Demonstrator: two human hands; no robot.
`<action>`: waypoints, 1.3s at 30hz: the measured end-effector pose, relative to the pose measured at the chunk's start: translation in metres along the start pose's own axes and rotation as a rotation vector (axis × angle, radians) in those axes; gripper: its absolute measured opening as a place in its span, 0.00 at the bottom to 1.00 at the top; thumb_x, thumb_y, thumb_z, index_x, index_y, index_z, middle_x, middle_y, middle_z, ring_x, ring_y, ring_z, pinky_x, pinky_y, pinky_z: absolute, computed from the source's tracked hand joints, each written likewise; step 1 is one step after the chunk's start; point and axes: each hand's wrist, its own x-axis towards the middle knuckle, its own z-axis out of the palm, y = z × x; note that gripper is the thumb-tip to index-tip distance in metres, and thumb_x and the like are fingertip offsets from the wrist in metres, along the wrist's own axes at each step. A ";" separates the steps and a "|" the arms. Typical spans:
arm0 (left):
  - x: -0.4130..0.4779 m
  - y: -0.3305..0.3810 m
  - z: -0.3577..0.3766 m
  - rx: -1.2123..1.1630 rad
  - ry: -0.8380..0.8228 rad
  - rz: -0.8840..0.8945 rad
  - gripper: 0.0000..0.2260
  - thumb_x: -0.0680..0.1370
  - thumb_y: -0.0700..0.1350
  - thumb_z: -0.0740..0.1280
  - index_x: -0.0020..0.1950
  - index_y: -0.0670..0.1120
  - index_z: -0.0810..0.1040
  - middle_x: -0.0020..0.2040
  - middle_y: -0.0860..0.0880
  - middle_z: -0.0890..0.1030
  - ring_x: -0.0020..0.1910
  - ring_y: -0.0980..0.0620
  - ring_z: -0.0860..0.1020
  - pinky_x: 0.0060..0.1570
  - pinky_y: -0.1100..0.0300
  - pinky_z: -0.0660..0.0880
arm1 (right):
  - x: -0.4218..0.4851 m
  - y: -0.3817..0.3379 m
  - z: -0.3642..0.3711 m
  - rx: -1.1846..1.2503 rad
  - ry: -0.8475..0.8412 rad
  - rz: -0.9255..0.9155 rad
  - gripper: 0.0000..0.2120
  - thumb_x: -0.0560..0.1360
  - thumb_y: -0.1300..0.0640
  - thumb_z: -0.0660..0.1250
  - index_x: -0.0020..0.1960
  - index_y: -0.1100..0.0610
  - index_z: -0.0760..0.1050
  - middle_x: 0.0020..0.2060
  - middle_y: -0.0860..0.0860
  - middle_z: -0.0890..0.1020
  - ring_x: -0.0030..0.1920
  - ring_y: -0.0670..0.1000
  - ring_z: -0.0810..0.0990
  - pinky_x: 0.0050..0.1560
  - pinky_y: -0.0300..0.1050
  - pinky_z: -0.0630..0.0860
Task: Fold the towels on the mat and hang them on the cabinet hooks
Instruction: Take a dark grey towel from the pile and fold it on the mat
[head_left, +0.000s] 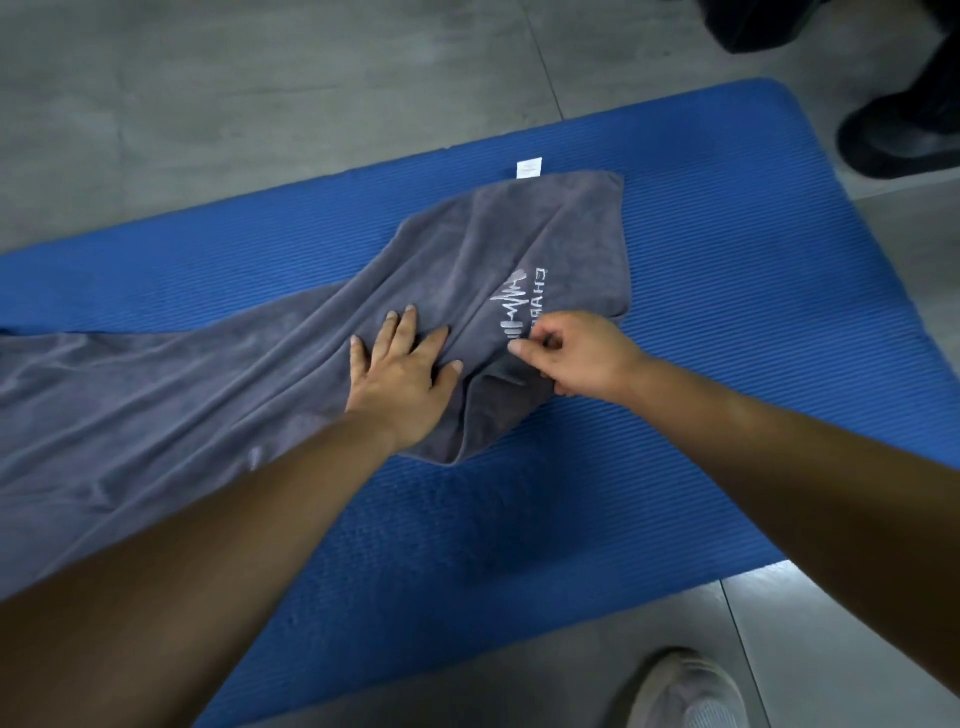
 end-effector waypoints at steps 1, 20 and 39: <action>-0.001 0.000 0.000 0.003 -0.008 0.004 0.26 0.84 0.61 0.51 0.81 0.57 0.55 0.83 0.50 0.42 0.81 0.51 0.38 0.77 0.38 0.36 | -0.004 0.003 0.000 0.090 0.028 0.052 0.18 0.75 0.40 0.70 0.38 0.54 0.77 0.31 0.49 0.82 0.29 0.50 0.84 0.36 0.46 0.83; -0.015 0.045 0.027 0.138 0.011 -0.036 0.36 0.79 0.70 0.50 0.82 0.56 0.44 0.83 0.46 0.38 0.81 0.45 0.36 0.74 0.29 0.40 | -0.129 0.152 -0.066 0.473 0.470 0.432 0.06 0.78 0.65 0.69 0.51 0.58 0.83 0.40 0.55 0.80 0.30 0.44 0.74 0.28 0.33 0.73; 0.013 0.036 0.026 0.182 -0.024 -0.012 0.39 0.76 0.73 0.48 0.81 0.60 0.37 0.81 0.49 0.32 0.79 0.46 0.30 0.71 0.26 0.37 | -0.110 0.138 -0.020 -0.618 0.113 0.070 0.41 0.73 0.25 0.48 0.81 0.43 0.49 0.81 0.47 0.45 0.81 0.57 0.42 0.77 0.67 0.43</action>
